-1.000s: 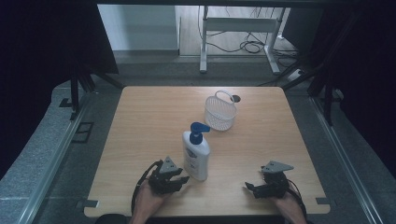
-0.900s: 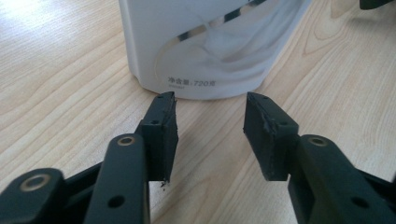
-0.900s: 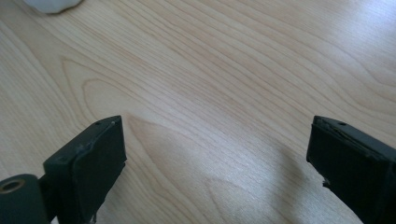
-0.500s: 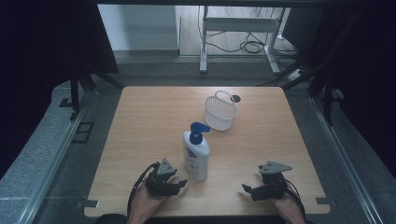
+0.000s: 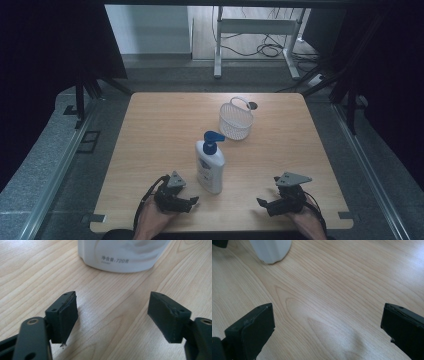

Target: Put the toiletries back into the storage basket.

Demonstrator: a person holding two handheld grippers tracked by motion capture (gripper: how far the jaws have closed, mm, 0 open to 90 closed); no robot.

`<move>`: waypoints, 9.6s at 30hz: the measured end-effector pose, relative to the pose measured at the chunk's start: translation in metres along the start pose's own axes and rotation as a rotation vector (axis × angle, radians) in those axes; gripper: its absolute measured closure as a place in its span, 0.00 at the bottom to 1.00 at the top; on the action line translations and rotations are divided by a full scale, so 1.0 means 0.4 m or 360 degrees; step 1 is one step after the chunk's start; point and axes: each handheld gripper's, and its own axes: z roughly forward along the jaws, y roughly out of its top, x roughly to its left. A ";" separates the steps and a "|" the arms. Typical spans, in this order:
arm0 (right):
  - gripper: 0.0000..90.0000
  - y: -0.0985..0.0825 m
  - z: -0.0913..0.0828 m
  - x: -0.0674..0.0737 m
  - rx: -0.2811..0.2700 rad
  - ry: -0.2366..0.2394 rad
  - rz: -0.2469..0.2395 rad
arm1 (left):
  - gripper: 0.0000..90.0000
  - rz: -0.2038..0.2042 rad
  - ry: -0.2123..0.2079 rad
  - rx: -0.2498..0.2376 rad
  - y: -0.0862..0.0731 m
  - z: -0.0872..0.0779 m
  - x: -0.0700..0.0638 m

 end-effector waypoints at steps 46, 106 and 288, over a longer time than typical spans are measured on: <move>0.00 0.256 0.092 0.140 -0.0171 0.0234 -0.0113 | 0.13 0.0081 0.0123 -0.0050 -0.042 0.011 0.021; 0.40 0.433 0.112 0.146 -0.0229 0.0216 -0.0231 | 0.13 0.0079 0.0130 -0.0051 -0.040 0.013 0.020; 0.22 0.558 0.267 -0.306 -0.0243 -0.0044 -0.0024 | 0.13 0.0043 0.0150 -0.0053 -0.035 0.019 0.013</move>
